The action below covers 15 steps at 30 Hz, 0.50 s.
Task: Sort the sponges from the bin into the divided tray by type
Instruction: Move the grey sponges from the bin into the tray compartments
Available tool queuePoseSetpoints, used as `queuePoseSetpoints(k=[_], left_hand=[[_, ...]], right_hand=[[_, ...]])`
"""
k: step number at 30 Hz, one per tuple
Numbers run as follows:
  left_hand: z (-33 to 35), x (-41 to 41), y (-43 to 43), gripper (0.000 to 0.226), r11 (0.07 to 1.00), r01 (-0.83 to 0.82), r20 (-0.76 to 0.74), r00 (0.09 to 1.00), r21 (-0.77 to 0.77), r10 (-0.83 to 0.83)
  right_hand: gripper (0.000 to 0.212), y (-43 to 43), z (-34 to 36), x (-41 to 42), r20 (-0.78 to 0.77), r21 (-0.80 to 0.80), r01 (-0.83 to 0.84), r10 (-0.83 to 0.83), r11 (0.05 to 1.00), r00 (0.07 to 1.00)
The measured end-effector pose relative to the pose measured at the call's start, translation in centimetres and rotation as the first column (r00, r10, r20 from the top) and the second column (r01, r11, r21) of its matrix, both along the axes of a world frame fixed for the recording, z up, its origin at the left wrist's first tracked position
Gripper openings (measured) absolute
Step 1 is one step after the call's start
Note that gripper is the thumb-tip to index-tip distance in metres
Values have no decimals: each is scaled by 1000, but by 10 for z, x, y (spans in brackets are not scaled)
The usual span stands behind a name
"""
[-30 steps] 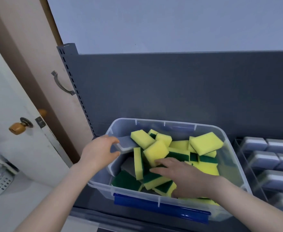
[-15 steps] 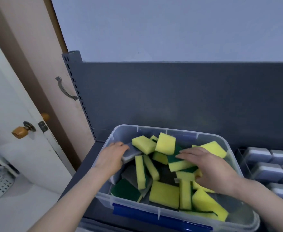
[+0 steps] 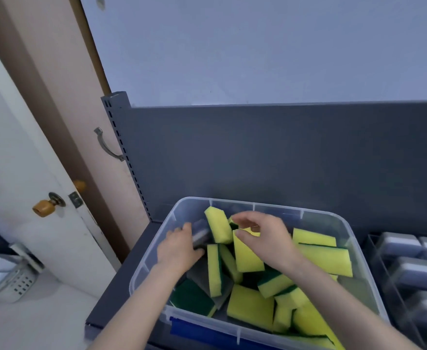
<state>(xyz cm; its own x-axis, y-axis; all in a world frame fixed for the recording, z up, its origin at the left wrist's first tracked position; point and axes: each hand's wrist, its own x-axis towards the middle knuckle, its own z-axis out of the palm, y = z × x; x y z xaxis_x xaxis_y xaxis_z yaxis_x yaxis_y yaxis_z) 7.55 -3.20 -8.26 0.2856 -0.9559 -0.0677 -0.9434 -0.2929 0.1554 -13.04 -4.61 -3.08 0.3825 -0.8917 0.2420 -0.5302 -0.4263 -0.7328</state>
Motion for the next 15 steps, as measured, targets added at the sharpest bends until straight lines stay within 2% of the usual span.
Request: queuePoseSetpoints(k=[4, 8, 12, 15], left_hand=[[7, 3, 9, 58, 1000, -19, 64, 998, 6, 19], [29, 6, 36, 69, 982, 4, 113, 993, -189, 18], [50, -3, 50, 76, 905, 185, 163, 978, -383, -131], [54, -11, 51, 85, 857, 344, 195, 937, -382, -290]], right_hand=[[26, -3, -23, 15, 188, 129, 39, -63, 991, 980], [24, -7, -27, 8, 341, 272, 47, -142, 961, 929], [39, -2, -17, 16, 506, 488, -159, -130, 858, 853], [41, 5, -13, 22, 526, 483, -215, -85, 849, 846]])
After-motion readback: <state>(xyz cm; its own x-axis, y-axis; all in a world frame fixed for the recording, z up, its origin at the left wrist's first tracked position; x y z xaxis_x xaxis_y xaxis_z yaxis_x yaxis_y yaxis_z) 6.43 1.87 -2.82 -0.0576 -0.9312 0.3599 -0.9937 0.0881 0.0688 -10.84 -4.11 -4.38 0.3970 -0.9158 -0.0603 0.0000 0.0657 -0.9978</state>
